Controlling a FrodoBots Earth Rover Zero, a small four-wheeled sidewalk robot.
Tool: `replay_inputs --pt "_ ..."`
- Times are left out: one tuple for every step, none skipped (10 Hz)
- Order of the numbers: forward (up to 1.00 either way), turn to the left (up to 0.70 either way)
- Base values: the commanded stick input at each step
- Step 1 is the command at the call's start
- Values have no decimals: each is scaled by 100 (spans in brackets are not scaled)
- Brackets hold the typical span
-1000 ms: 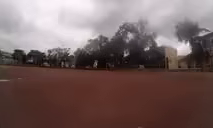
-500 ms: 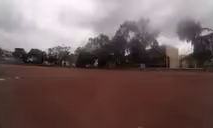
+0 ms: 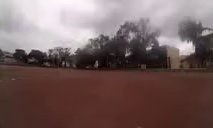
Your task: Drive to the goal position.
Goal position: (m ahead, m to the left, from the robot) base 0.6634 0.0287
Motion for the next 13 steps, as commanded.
replay_inputs --pt "70 0" --pt "70 0" --pt "70 0" --pt "70 0" --pt "70 0" --pt "70 0" --pt "70 0" --pt "70 0" --pt "70 0" --pt "70 0" --pt "70 0" --pt "70 0" --pt "70 0"
